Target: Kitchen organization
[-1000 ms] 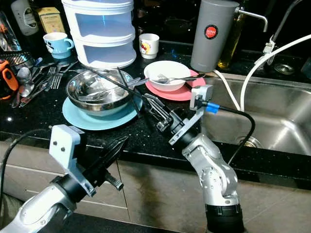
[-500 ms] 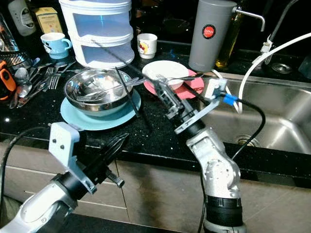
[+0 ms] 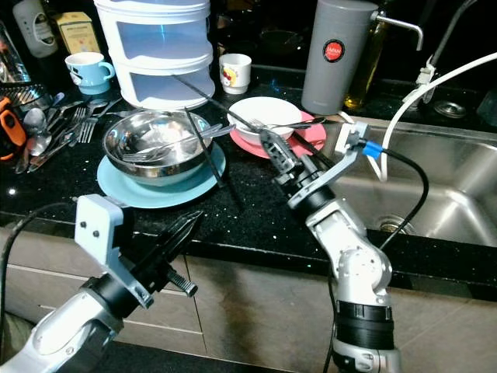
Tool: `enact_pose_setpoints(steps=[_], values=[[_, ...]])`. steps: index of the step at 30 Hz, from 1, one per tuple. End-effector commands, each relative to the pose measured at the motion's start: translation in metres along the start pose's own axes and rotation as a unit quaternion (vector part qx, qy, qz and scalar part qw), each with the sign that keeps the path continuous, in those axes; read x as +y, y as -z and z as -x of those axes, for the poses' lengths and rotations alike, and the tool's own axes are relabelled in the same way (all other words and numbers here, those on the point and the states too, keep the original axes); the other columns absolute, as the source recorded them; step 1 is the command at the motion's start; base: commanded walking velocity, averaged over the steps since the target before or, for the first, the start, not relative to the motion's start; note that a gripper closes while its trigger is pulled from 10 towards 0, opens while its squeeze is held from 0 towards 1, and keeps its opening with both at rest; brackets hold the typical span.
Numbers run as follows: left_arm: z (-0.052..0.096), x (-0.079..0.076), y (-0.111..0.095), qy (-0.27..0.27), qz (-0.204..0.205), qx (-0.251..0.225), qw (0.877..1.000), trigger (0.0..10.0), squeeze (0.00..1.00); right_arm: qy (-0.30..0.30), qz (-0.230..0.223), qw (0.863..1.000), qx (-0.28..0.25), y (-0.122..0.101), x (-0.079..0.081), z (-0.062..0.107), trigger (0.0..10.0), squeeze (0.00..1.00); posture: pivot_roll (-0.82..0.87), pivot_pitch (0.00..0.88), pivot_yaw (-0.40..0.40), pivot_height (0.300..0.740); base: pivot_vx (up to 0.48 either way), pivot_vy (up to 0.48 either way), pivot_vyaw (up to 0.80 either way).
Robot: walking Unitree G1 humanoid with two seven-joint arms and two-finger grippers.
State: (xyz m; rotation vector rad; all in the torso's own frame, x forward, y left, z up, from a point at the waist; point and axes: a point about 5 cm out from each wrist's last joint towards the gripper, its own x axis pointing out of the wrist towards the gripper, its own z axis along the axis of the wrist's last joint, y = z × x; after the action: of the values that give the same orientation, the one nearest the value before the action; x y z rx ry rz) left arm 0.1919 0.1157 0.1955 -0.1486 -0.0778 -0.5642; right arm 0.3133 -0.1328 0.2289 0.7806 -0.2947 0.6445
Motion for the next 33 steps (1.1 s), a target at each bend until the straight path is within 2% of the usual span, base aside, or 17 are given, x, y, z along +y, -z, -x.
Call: enact_pose_setpoints(steps=[1, 10, 15, 19, 22, 23, 24, 26, 28, 30, 32, 33], values=[[-0.001, 0.0, 0.003, -0.001, 0.003, 0.003, 1.0, 10.0, 0.0, 0.018, -0.01, 1.0, -0.008, -0.006, -0.007, 0.003, 10.0, 0.0, 0.17, 0.0, -0.054, 0.74, 0.0, 0.0, -0.8], [-0.001, -0.002, 0.005, 0.006, 0.006, 0.007, 1.0, 10.0, 0.0, 0.025, -0.026, 0.999, -0.037, -0.018, -0.011, 0.002, 10.0, 0.0, 0.17, 0.0, -0.053, 0.74, 0.0, 0.0, -0.8], [-0.001, -0.003, 0.005, 0.01, 0.008, 0.008, 1.0, 10.0, 0.0, 0.031, -0.018, 0.999, -0.04, -0.021, -0.014, 0.001, 10.0, 0.0, 0.17, 0.0, -0.054, 0.74, 0.0, 0.0, -0.8], [-0.001, -0.004, 0.007, 0.014, 0.009, 0.01, 1.0, 10.0, 0.0, 0.075, 0.039, 0.996, -0.032, -0.022, -0.025, 0.002, 10.0, 0.0, 0.17, 0.0, -0.054, 0.74, 0.0, 0.0, 0.0], [-0.002, -0.005, 0.007, 0.015, 0.007, 0.012, 1.0, 10.0, 0.0, 0.135, 0.117, 0.984, -0.012, -0.024, -0.039, 0.003, 10.0, 0.0, 0.17, 0.0, -0.054, 0.74, 0.0, 0.0, 0.0], [-0.002, -0.005, 0.007, 0.015, 0.007, 0.012, 1.0, 10.0, 0.0, 0.135, 0.117, 0.984, -0.012, -0.024, -0.039, 0.003, 10.0, 0.0, 0.17, 0.0, -0.054, 0.74, 0.0, 0.0, 0.0], [-0.001, -0.005, 0.007, 0.014, 0.006, 0.012, 1.0, 10.0, 0.0, 0.172, 0.177, 0.969, -0.009, -0.031, -0.048, 0.004, 10.0, 0.0, 0.17, 0.0, -0.053, 0.74, 0.0, 0.0, 0.0], [-0.001, -0.005, 0.007, 0.014, 0.005, 0.013, 1.0, 10.0, 0.0, 0.192, 0.217, 0.957, -0.005, -0.035, -0.053, 0.005, 10.0, 0.0, 0.17, 0.0, -0.054, 0.74, 0.0, 0.0, 0.0], [-0.001, -0.005, 0.007, 0.014, 0.004, 0.013, 1.0, 10.0, 0.0, 0.241, 0.286, 0.928, 0.018, -0.04, -0.063, 0.009, 10.0, 0.0, 0.17, 0.0, -0.054, 0.74, 0.0, 0.0, 0.0], [-0.001, -0.005, 0.007, 0.014, 0.004, 0.013, 1.0, 10.0, 0.0, 0.246, 0.326, 0.912, 0.029, -0.041, -0.066, 0.011, 10.0, 0.0, 0.17, 0.0, -0.054, 0.74, 0.0, 0.0, 0.0], [-0.001, -0.005, 0.007, 0.014, 0.004, 0.013, 1.0, 10.0, 0.0, 0.255, 0.409, 0.874, 0.062, -0.039, -0.069, 0.012, 10.0, 0.0, 0.17, 0.0, -0.054, 0.74, 0.0, 0.0, 0.0], [-0.001, -0.005, 0.007, 0.014, 0.004, 0.013, 1.0, 10.0, 0.0, 0.255, 0.409, 0.874, 0.062, -0.039, -0.069, 0.012, 10.0, 0.0, 0.17, 0.0, -0.054, 0.74, 0.0, 0.0, 0.0]])
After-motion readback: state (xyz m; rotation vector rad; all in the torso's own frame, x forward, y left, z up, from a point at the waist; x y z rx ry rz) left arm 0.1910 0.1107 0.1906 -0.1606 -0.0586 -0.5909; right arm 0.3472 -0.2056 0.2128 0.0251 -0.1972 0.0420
